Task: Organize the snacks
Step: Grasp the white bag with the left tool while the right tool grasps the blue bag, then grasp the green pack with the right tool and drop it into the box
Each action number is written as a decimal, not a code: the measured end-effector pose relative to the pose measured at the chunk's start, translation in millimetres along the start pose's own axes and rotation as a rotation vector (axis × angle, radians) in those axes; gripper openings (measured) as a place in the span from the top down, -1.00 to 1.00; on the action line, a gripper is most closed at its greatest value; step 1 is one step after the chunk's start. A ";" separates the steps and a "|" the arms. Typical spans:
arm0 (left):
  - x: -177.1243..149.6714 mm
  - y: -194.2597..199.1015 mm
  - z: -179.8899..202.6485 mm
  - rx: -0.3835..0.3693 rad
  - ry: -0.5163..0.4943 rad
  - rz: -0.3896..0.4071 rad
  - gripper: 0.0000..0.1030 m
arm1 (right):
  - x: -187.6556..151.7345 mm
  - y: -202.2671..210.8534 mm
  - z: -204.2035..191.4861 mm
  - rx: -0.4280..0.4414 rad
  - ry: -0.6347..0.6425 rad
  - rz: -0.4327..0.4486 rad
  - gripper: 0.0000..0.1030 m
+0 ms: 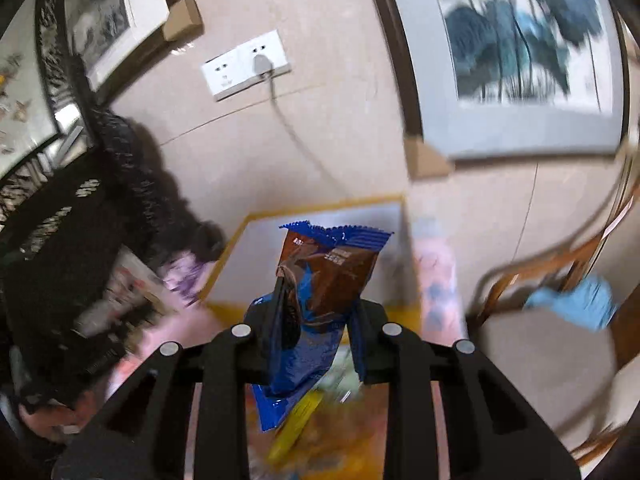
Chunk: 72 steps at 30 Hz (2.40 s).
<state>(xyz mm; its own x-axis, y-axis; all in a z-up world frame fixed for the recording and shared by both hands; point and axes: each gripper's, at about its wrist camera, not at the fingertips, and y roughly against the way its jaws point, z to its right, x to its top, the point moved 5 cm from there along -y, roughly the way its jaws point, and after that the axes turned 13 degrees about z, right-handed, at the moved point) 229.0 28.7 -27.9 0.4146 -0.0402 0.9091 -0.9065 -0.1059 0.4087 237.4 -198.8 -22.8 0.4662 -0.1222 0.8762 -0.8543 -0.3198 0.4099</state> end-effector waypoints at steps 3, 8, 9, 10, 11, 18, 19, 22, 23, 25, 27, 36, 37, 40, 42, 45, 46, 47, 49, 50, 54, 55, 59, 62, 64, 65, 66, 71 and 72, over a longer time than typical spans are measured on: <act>27.8 -44.9 0.0 -0.003 0.046 -0.007 0.27 | 23.8 -43.9 3.4 -0.006 0.046 -0.015 0.46; 35.2 -113.2 14.8 -0.024 -0.035 -0.072 0.27 | 34.6 -117.7 16.8 -0.030 0.048 -0.072 0.46; 32.7 -124.5 17.9 -0.036 -0.038 -0.082 0.27 | 32.2 -130.7 19.6 -0.024 0.043 -0.090 0.46; 29.1 -132.9 19.3 -0.030 -0.046 -0.091 0.27 | 29.2 -139.6 20.4 -0.023 0.050 -0.098 0.46; 24.8 -139.7 19.8 -0.022 -0.048 -0.095 0.25 | 24.9 -150.8 22.8 -0.032 0.061 -0.112 0.46; -25.8 -142.5 29.4 -0.006 -0.234 -0.172 -0.77 | -13.8 -161.1 23.9 0.016 0.098 -0.188 -0.53; -32.1 -138.3 25.4 0.005 -0.252 -0.187 -0.79 | -19.0 -157.7 22.7 0.005 0.125 -0.198 -0.55; -50.7 -116.4 8.3 0.041 -0.257 -0.212 -0.88 | -43.2 -140.7 21.0 -0.028 0.198 -0.248 -0.83; -57.5 -107.9 3.8 0.050 -0.263 -0.221 -0.89 | -50.4 -133.6 19.9 -0.030 0.219 -0.253 -0.85; -74.7 -87.3 -6.8 0.103 -0.287 -0.228 -0.93 | -68.4 -117.7 19.1 -0.050 0.271 -0.261 -0.92; -96.2 -71.1 -14.6 0.141 -0.300 -0.245 -0.96 | -89.3 -107.2 20.3 -0.095 0.292 -0.265 -0.96; -179.7 -80.1 0.6 0.113 -0.206 -0.408 -0.96 | -165.7 -155.3 7.9 -0.184 0.243 -0.374 -0.96; -182.4 -82.5 1.9 0.108 -0.191 -0.412 -0.96 | -170.1 -160.8 6.8 -0.182 0.231 -0.383 -0.96; -187.8 -92.0 6.5 0.067 -0.169 -0.412 -0.93 | -182.7 -175.2 1.7 -0.176 0.237 -0.391 -0.89; -193.8 -93.1 9.4 -0.008 -0.104 -0.421 -0.50 | -188.1 -175.4 5.0 -0.165 0.172 -0.382 -0.49; -194.7 -90.6 11.1 -0.035 -0.068 -0.427 -0.21 | -189.2 -167.7 6.8 -0.157 0.127 -0.391 -0.11; -193.6 -89.6 12.2 -0.041 -0.072 -0.429 -0.15 | -186.0 -163.1 5.5 -0.162 0.142 -0.374 -0.09; -191.7 -88.0 12.4 -0.047 -0.070 -0.434 -0.08 | -181.2 -156.2 3.3 -0.161 0.148 -0.357 -0.02; -184.5 -81.2 11.1 -0.077 -0.032 -0.430 0.02 | -169.5 -141.4 -1.3 -0.150 0.154 -0.324 0.13; -180.9 -77.8 9.8 -0.088 -0.011 -0.420 0.09 | -164.1 -133.4 -2.9 -0.145 0.148 -0.317 0.19; -171.9 -64.1 5.2 -0.104 0.043 -0.403 0.20 | -162.0 -118.0 -2.7 -0.105 0.072 -0.343 0.34; -168.6 -59.4 3.3 -0.109 0.062 -0.395 0.23 | -162.1 -114.3 -0.7 -0.097 0.037 -0.345 0.36; -150.1 -39.9 -8.7 -0.109 0.113 -0.338 0.31 | -154.7 -93.3 6.6 -0.034 -0.172 -0.320 0.63; -128.8 -26.3 -15.0 -0.140 0.172 -0.293 0.33 | -129.4 -71.5 0.7 -0.012 -0.174 -0.261 0.93; -108.6 -17.3 -16.2 -0.150 0.164 -0.230 0.33 | -113.0 -61.1 -4.3 0.000 -0.143 -0.222 0.92; -105.1 -15.5 -15.5 -0.143 0.148 -0.221 0.33 | -110.2 -62.3 -5.6 0.013 -0.132 -0.230 0.91; -101.4 -12.7 -15.7 -0.129 0.130 -0.212 0.33 | -109.9 -67.7 -7.1 0.010 -0.096 -0.252 0.72; -107.7 -10.4 -22.7 -0.130 0.157 -0.232 0.33 | -142.2 -84.9 7.8 -0.225 0.158 -0.308 -0.97; -111.2 -11.0 -24.1 -0.117 0.149 -0.239 0.33 | -150.3 -86.9 8.4 -0.234 0.160 -0.339 -0.97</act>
<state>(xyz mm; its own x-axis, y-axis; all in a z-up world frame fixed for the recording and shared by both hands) 190.9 58.3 -131.5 0.6088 0.1195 0.7843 -0.7913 0.0207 0.6111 243.6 -160.5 -192.3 0.7031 0.1058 0.7032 -0.6970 -0.0935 0.7109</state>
